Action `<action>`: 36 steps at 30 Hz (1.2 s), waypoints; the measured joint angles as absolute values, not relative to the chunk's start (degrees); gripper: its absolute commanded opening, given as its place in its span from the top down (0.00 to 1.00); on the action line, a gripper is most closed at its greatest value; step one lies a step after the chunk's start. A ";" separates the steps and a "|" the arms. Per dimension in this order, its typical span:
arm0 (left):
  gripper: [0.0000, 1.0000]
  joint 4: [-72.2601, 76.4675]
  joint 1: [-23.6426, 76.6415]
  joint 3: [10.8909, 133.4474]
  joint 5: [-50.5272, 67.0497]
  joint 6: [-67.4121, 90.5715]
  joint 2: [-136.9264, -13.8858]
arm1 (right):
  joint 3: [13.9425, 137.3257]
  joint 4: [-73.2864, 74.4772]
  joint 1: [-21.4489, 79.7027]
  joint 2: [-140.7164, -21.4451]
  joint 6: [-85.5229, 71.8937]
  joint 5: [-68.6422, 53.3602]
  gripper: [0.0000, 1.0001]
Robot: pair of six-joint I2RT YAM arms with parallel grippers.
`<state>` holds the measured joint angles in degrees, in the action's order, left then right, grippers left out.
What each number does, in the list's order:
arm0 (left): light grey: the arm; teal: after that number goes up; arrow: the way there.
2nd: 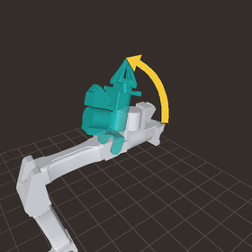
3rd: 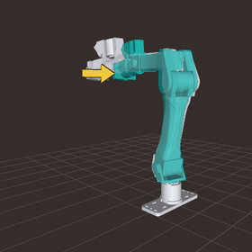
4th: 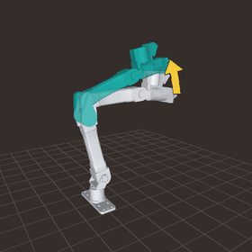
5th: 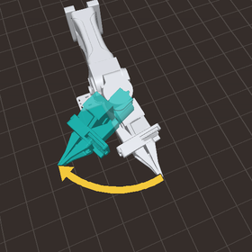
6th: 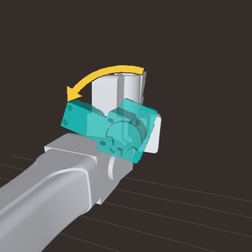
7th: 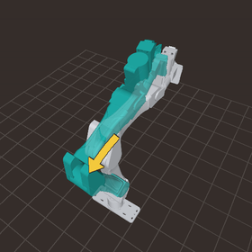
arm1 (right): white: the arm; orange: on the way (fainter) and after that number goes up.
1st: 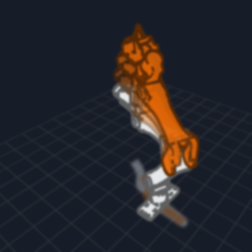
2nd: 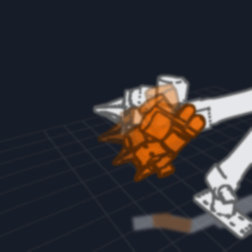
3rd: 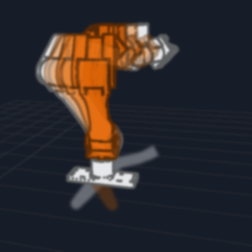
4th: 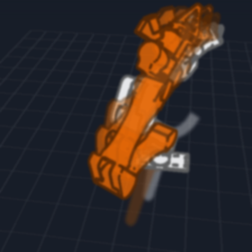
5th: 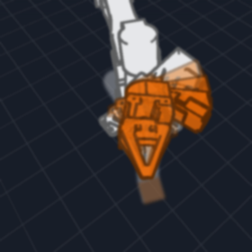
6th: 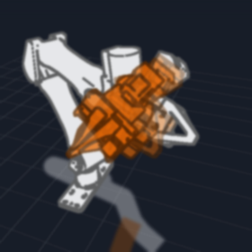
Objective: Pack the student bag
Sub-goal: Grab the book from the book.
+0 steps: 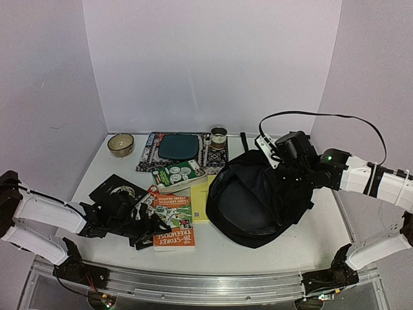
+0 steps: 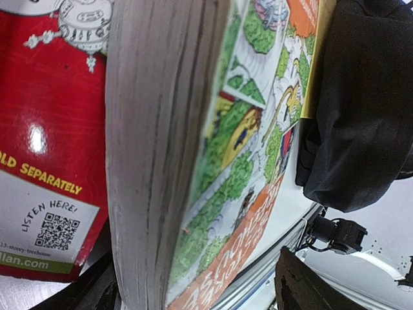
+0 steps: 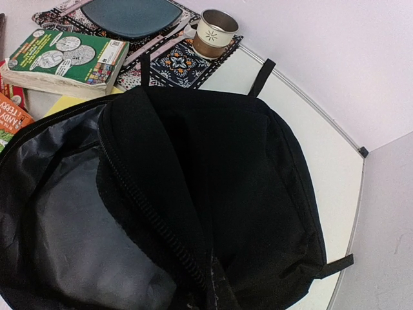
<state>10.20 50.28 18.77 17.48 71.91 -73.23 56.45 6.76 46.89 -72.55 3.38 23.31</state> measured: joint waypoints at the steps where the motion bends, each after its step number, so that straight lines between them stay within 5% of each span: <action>1: 0.34 10.51 50.29 18.46 17.18 72.22 -73.25 | 56.45 6.76 46.89 -72.55 3.39 23.30 1.00; 13: 0.79 10.07 50.30 16.01 13.26 74.49 -66.11 | 56.45 6.72 46.89 -72.42 3.40 23.14 1.00; 23: 0.78 9.69 50.30 16.15 12.29 73.81 -62.23 | 56.45 6.62 46.89 -72.42 3.44 23.14 1.00; 29: 1.00 9.37 50.39 18.91 12.29 72.97 -66.74 | 56.45 6.59 46.89 -72.39 3.47 23.14 1.00; 36: 1.00 8.61 50.53 20.38 11.94 70.48 -64.65 | 56.02 6.57 46.89 -71.29 4.13 23.14 1.00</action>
<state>8.61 50.53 20.38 11.94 70.48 -64.65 56.02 6.57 46.89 -71.29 4.13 23.14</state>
